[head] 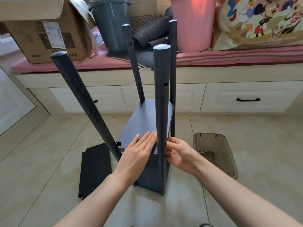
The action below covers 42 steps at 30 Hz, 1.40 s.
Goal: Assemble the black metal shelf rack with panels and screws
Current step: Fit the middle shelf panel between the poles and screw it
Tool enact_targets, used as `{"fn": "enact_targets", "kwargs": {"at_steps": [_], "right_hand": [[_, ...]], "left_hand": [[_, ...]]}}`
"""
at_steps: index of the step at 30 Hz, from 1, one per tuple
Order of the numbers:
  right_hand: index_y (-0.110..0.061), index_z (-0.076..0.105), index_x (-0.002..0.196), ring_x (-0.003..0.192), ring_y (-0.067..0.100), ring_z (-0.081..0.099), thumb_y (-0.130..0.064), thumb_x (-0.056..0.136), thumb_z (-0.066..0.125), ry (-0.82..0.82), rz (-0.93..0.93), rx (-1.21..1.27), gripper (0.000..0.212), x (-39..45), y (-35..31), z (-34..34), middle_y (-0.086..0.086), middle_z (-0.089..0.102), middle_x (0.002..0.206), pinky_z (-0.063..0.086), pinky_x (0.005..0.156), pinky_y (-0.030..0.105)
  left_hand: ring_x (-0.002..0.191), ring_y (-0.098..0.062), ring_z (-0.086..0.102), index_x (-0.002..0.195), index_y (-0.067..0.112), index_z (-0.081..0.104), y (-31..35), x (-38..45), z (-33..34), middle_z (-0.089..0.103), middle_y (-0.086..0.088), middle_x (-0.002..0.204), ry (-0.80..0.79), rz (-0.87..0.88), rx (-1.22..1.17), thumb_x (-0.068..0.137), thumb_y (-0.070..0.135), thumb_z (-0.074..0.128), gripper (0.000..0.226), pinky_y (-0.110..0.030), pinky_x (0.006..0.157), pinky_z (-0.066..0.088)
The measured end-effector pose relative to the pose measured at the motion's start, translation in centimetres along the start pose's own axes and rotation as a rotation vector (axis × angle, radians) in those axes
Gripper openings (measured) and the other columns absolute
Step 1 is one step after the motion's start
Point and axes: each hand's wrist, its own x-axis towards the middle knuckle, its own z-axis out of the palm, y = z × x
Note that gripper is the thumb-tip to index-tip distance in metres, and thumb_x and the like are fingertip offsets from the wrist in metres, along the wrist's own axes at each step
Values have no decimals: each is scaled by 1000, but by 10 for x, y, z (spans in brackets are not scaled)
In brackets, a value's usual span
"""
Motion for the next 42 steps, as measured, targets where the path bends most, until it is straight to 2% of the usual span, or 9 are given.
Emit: {"fn": "enact_targets", "kwargs": {"at_steps": [2,7,14,21,25,29,36,39,42], "right_hand": [[0,51,136,80,18,69,-8,95,60,1,-1,3,43,-1,0,1,8,71,93,55,73,29],[0,51,136,82,20,69,-5,95,58,15,-8,-4,41,-1,-2,4,10,70,95,55,75,30],[2,51,133,83,23,71,-2,96,57,12,-33,-59,37,-2,-2,4,13,70,97,56,69,30],[3,52,131,76,22,71,-1,96,57,4,-46,-64,36,0,-3,3,10,72,88,56,65,30],[2,54,130,77,22,72,-4,95,59,5,-54,-75,36,-1,-3,4,10,72,90,56,65,29],[1,56,129,77,22,71,-6,95,61,-3,-69,-91,35,-2,-3,4,9,72,89,56,65,29],[0,60,121,72,20,70,-6,93,62,-41,-83,-72,29,-5,-3,2,9,72,88,56,65,29],[1,60,120,67,16,69,-4,93,60,-8,-66,-60,27,-4,-5,1,11,72,91,55,61,26],[4,57,125,64,15,68,-2,93,60,8,-47,-67,32,-4,-8,3,11,73,93,55,59,25]], "left_hand": [[150,-21,26,154,7,34,2,0,-1,32,-6,160,31,16,41,92,-4,10,67,-43,121,28],[138,-25,48,142,3,53,5,-1,-4,51,-10,148,120,49,82,92,-4,23,59,-48,107,47],[133,-28,53,138,1,57,5,-2,-3,56,-12,143,177,71,82,79,-17,68,62,-56,101,50],[129,-24,57,134,3,62,7,-1,-6,60,-8,140,190,92,156,95,-2,32,50,-51,99,53],[130,-24,57,134,4,62,7,-2,-7,60,-7,140,231,109,180,95,-2,38,47,-51,100,52],[131,-26,55,135,2,60,8,-4,-5,58,-9,141,274,106,157,82,-12,70,56,-52,101,51],[138,-33,47,138,5,58,6,-9,-14,54,-9,146,279,88,171,72,-17,74,71,-58,105,46],[141,-32,45,137,4,58,-5,-27,-24,54,-9,146,463,37,23,83,9,80,59,-54,113,38],[130,-12,44,129,8,58,-16,-42,-36,51,6,133,870,-340,-284,88,31,72,49,-29,111,32]]}}
